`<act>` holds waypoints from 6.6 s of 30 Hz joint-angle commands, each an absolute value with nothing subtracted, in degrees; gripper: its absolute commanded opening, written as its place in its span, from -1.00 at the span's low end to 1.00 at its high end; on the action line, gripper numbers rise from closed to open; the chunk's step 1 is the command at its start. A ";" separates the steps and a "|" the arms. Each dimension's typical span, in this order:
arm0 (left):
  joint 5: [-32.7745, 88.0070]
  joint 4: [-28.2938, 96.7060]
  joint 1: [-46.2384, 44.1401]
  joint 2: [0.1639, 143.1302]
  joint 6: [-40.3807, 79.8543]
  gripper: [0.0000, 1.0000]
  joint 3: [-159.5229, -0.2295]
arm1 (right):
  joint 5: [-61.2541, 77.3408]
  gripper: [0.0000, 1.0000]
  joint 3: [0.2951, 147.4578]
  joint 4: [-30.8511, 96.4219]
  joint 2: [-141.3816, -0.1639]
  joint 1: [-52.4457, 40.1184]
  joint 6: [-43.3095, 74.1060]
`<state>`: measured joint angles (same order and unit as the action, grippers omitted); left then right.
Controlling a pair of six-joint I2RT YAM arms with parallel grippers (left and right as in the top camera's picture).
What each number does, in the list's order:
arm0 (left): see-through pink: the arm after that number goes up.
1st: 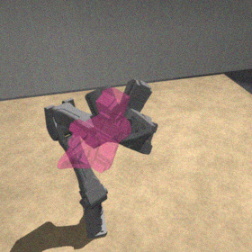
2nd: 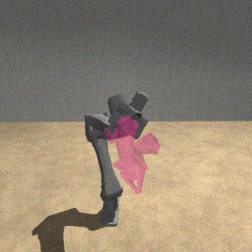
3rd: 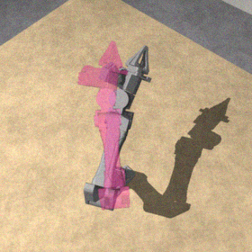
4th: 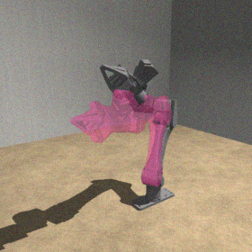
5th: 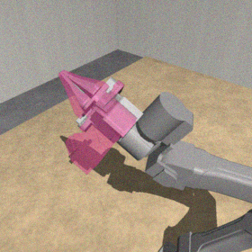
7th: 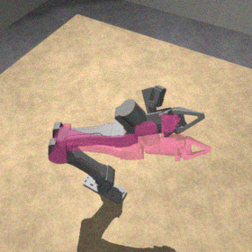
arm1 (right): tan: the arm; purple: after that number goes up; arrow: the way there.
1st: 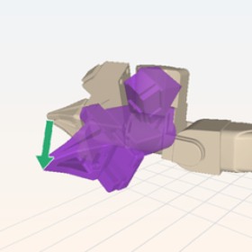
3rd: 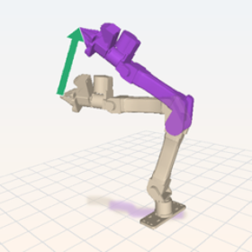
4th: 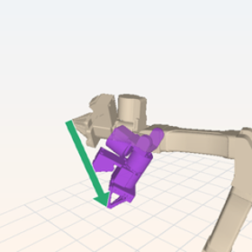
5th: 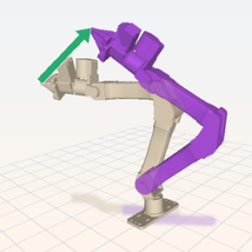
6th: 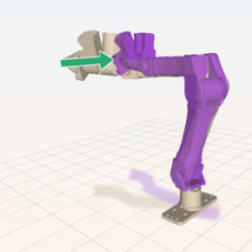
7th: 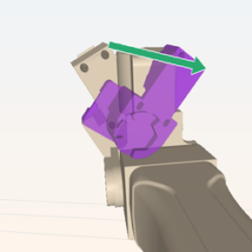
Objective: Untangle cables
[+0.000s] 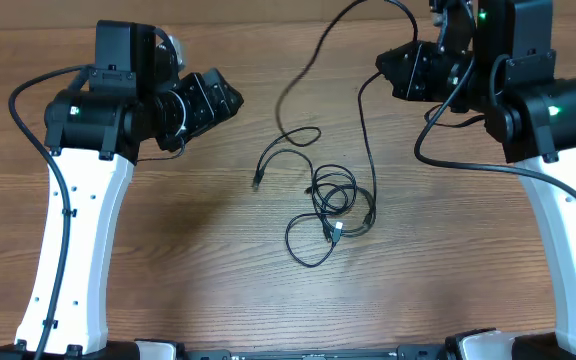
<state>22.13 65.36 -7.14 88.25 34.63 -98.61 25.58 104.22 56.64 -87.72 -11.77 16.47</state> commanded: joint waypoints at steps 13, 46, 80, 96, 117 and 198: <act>33.23 66.48 -11.38 88.49 3.01 1.00 -98.72 | 31.33 -0.93 104.20 52.34 -87.81 -13.10 19.77; 35.68 46.33 -16.10 94.48 -8.47 -0.77 -98.74 | 35.03 -0.93 104.20 52.80 -88.97 -13.15 20.18; 18.90 33.87 3.68 88.33 18.57 -0.92 -106.02 | 19.97 0.85 102.32 63.22 -89.67 -13.10 18.59; 36.67 29.69 1.13 95.13 11.75 -0.91 -106.02 | 19.94 0.83 102.32 63.79 -89.67 -13.10 18.50; -9.76 32.58 22.35 117.95 -1.74 -0.44 -106.02 | 19.14 0.79 102.32 66.08 -89.71 -13.10 16.93; -16.45 33.06 32.99 137.80 -5.19 -0.92 -134.93 | 16.10 0.93 102.32 73.58 -89.71 -13.10 16.47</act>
